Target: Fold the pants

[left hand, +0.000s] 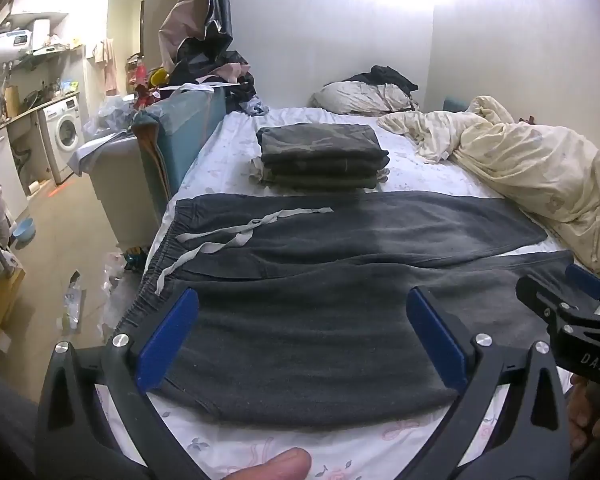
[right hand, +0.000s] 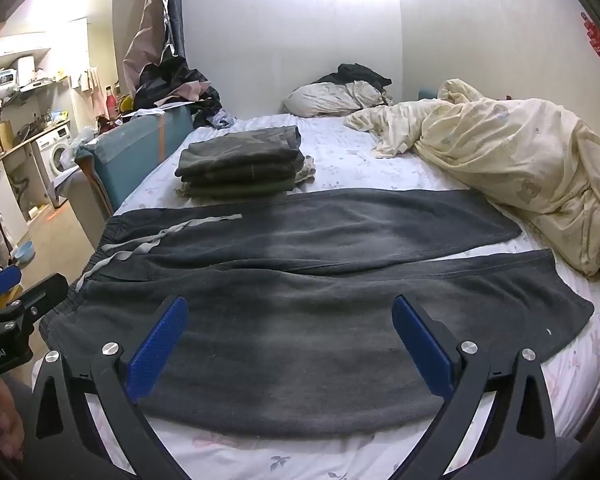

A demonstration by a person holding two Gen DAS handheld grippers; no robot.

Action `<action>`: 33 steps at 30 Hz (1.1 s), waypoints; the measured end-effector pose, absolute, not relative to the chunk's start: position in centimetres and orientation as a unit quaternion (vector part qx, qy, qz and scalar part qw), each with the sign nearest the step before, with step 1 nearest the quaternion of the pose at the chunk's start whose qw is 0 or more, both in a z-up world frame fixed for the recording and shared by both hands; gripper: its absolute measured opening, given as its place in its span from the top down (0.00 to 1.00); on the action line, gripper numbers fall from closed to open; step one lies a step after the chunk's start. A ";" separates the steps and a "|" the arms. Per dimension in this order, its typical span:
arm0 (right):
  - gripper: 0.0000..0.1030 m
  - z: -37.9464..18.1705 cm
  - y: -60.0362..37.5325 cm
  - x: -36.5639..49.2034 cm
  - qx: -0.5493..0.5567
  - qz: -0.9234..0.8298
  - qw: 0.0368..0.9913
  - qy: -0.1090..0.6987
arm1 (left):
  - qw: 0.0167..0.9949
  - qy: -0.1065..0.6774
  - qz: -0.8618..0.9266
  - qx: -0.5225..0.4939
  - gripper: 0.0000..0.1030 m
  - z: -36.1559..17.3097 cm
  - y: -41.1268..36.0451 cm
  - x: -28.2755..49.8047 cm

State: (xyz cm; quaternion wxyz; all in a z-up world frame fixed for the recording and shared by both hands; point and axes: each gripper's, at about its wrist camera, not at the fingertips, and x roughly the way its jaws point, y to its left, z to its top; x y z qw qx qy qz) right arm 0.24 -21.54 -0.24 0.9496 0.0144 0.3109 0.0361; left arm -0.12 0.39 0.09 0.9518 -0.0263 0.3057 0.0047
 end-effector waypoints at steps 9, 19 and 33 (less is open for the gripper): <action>0.00 -0.6 -21.2 0.4 0.014 0.038 0.950 0.310 | 0.952 0.305 0.006 -0.026 0.01 -0.1 0.5 0.0; 0.00 -0.6 -21.2 0.3 0.013 0.038 0.950 0.311 | 0.952 0.305 0.005 -0.026 0.01 -0.2 0.6 0.0; 0.00 -0.6 -21.1 0.4 0.013 0.038 0.949 0.311 | 0.952 0.304 0.006 -0.027 0.01 0.1 0.8 0.1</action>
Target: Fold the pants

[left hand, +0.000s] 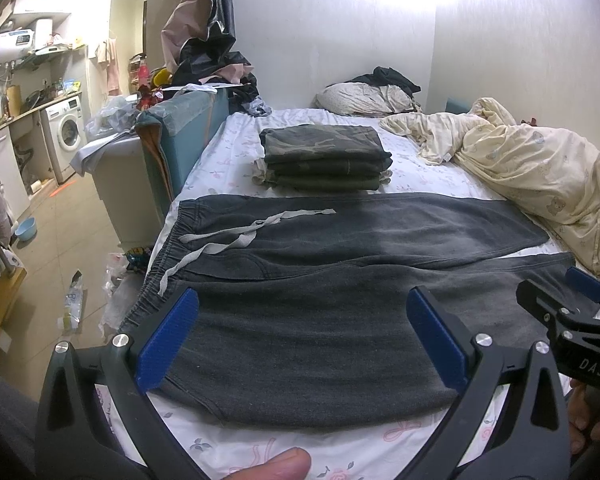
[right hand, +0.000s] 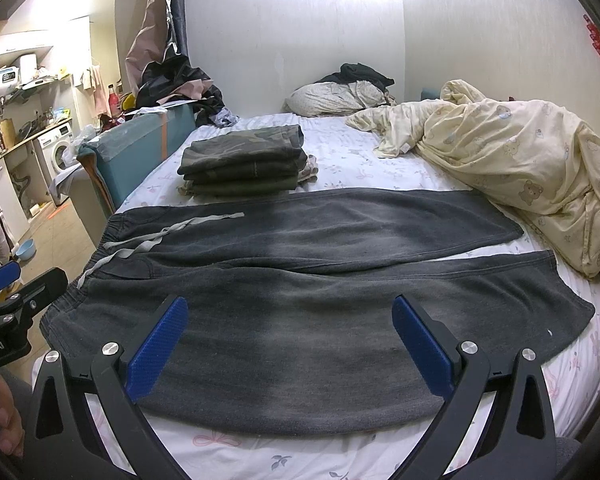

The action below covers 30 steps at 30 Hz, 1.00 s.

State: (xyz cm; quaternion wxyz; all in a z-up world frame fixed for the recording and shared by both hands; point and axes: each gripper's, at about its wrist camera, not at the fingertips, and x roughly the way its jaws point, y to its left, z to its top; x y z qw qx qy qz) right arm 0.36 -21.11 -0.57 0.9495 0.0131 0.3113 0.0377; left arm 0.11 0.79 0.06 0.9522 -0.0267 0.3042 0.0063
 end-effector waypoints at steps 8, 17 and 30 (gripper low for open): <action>0.00 -0.8 -20.9 0.2 0.013 0.038 0.949 0.312 | 0.952 0.304 0.007 -0.027 0.01 0.1 0.9 0.1; 0.00 -0.7 -21.0 0.2 0.013 0.038 0.950 0.310 | 0.952 0.304 0.006 -0.027 0.01 0.0 0.9 0.1; 0.00 -0.7 -20.7 0.1 0.013 0.039 0.950 0.310 | 0.952 0.303 0.006 -0.031 0.01 0.6 1.2 0.1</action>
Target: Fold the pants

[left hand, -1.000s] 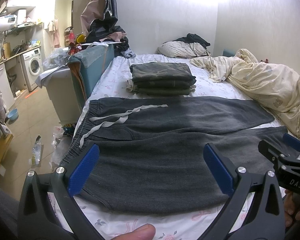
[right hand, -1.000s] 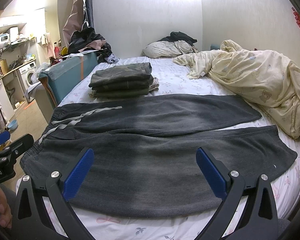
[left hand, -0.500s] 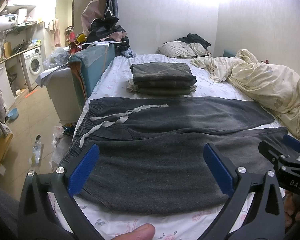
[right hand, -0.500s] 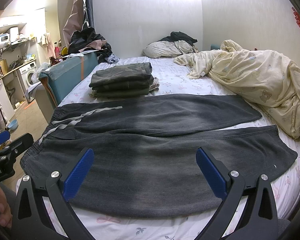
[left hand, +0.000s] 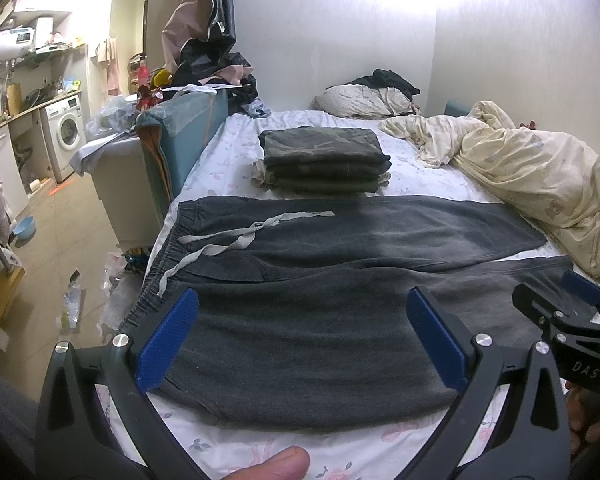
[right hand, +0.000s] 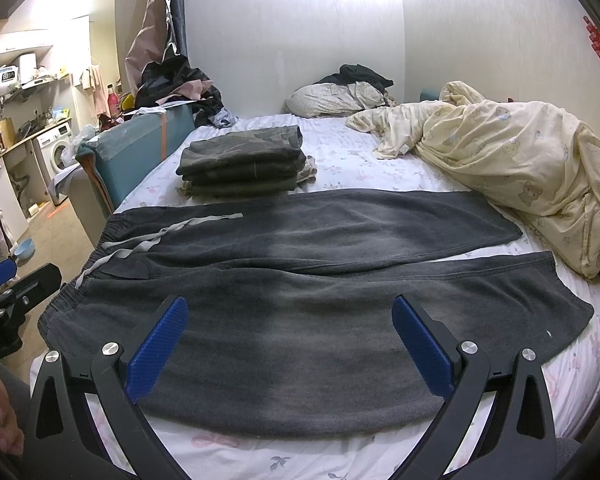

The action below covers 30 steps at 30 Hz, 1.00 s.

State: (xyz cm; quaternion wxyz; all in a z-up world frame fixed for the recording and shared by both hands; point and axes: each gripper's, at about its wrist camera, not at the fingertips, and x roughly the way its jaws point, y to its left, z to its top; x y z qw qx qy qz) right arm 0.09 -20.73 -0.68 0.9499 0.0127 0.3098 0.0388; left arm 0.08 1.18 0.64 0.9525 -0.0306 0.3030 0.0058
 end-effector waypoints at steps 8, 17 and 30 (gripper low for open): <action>0.00 -0.6 -20.9 0.1 0.013 0.040 0.950 0.311 | 0.953 0.301 0.008 -0.028 0.01 0.7 0.8 0.1; 0.00 -0.6 -20.9 0.1 0.014 0.039 0.949 0.312 | 0.952 0.304 -0.013 -0.039 0.01 0.5 0.8 0.0; 0.00 0.1 -22.2 -0.5 0.042 0.046 0.951 0.304 | 0.946 0.323 0.016 -0.040 0.01 1.0 3.7 1.3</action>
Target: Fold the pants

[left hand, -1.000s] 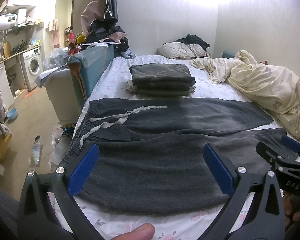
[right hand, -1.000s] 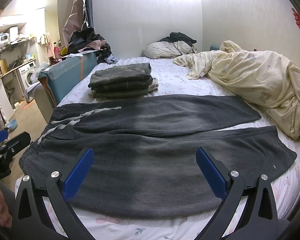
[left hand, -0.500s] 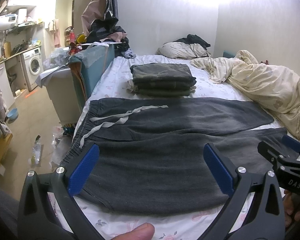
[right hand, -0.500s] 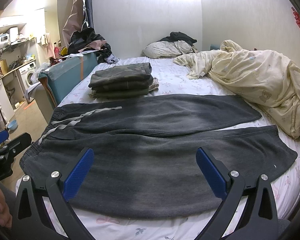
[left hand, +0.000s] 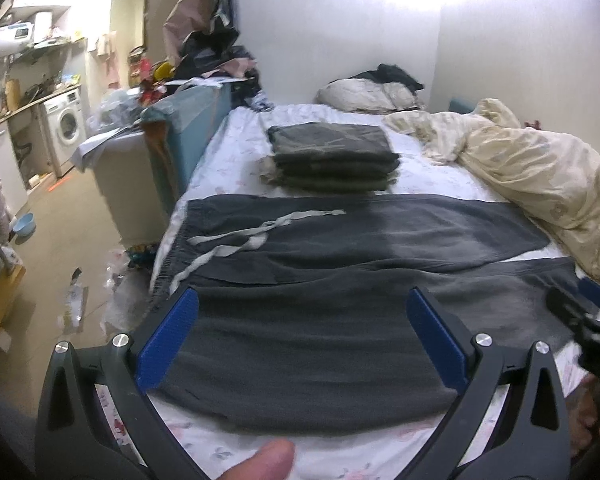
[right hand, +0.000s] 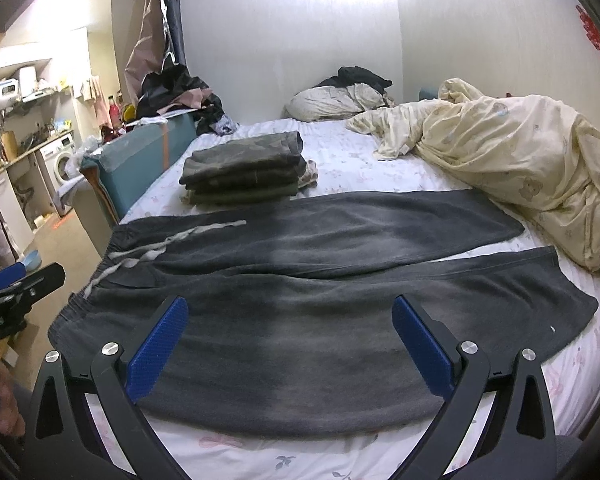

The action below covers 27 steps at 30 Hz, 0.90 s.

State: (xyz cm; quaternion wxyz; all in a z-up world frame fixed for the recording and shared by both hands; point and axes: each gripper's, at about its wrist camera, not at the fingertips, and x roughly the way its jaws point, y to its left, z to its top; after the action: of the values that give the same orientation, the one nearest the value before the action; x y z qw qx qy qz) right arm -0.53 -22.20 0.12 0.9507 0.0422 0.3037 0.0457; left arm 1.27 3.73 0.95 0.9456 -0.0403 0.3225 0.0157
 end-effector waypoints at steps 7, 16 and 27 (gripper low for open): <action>0.00 0.6 -24.1 -0.5 0.098 0.056 0.941 0.318 | 0.907 0.383 0.111 -0.139 0.01 -1.3 13.1 3.5; 0.00 -0.2 -26.9 0.7 0.196 0.074 0.915 0.343 | 0.821 0.409 0.232 -0.324 0.02 -8.5 22.0 1.5; 0.00 -2.3 -28.5 1.9 0.245 0.060 0.887 0.386 | 0.794 0.422 0.247 -0.361 0.38 -16.8 21.1 4.1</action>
State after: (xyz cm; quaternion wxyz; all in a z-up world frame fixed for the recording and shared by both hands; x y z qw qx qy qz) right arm 1.94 -28.49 -2.33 0.8874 0.2455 0.3856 0.0597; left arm 4.13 21.07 -16.80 0.7940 -0.3608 0.4223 0.2471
